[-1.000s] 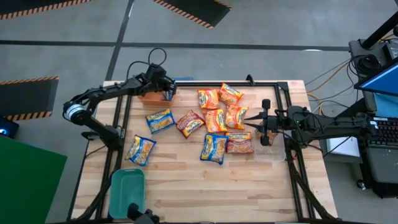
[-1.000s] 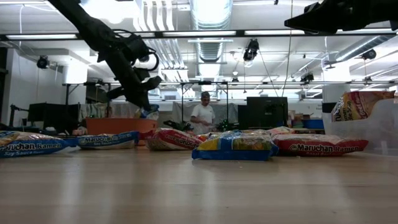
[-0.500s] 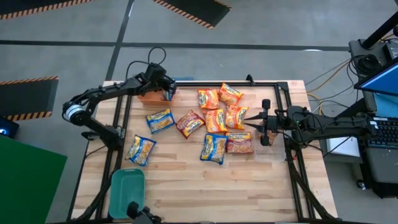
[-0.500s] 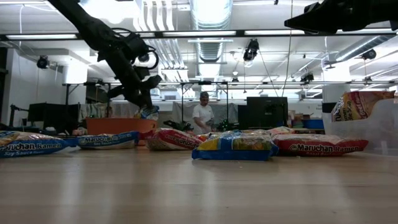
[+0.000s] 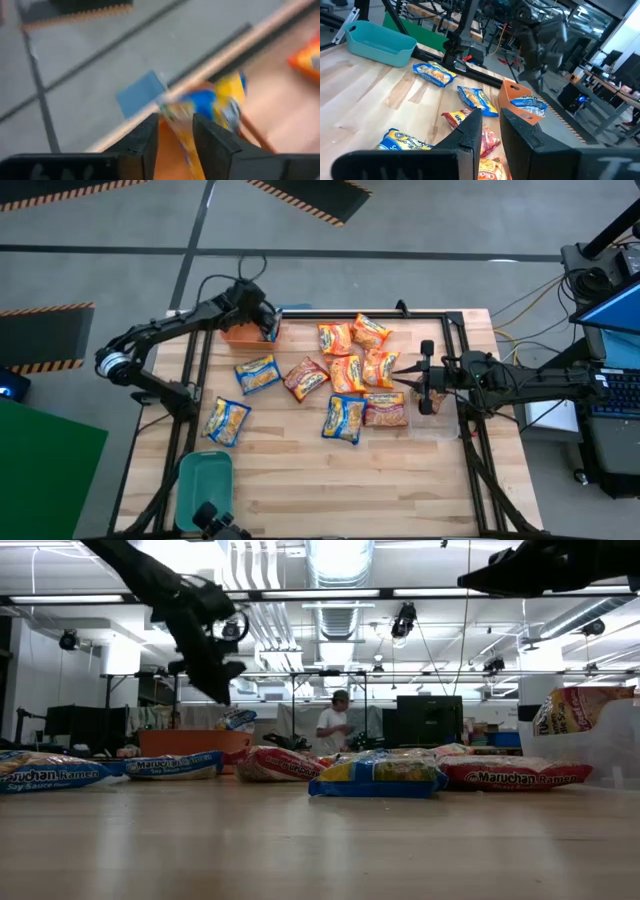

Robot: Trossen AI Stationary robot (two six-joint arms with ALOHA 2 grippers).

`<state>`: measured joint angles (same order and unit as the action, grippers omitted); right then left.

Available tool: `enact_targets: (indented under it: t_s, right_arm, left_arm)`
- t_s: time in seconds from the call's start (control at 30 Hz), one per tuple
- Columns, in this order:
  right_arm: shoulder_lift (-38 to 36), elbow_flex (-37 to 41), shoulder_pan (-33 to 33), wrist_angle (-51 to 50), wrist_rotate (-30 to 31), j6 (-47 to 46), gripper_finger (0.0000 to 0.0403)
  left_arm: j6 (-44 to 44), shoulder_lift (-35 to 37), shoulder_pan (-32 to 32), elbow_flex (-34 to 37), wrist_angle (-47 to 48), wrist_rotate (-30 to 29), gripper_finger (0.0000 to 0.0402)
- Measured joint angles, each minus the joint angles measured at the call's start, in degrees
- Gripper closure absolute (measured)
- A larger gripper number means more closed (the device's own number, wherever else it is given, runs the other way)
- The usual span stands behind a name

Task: Sort Maruchan noodles
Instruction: Put the blue noodle pack into the orange bin

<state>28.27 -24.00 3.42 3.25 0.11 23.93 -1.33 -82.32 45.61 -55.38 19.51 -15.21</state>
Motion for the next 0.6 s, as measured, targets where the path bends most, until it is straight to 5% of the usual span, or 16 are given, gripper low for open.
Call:
enact_targets:
  t_s: [0.6]
  right_arm:
    - [0.00, 0.49, -0.02, 0.03, 0.00, -1.87, 0.0344]
  left_arm:
    - [10.90, -13.08, 0.41, 1.30, -5.50, 0.63, 0.0400]
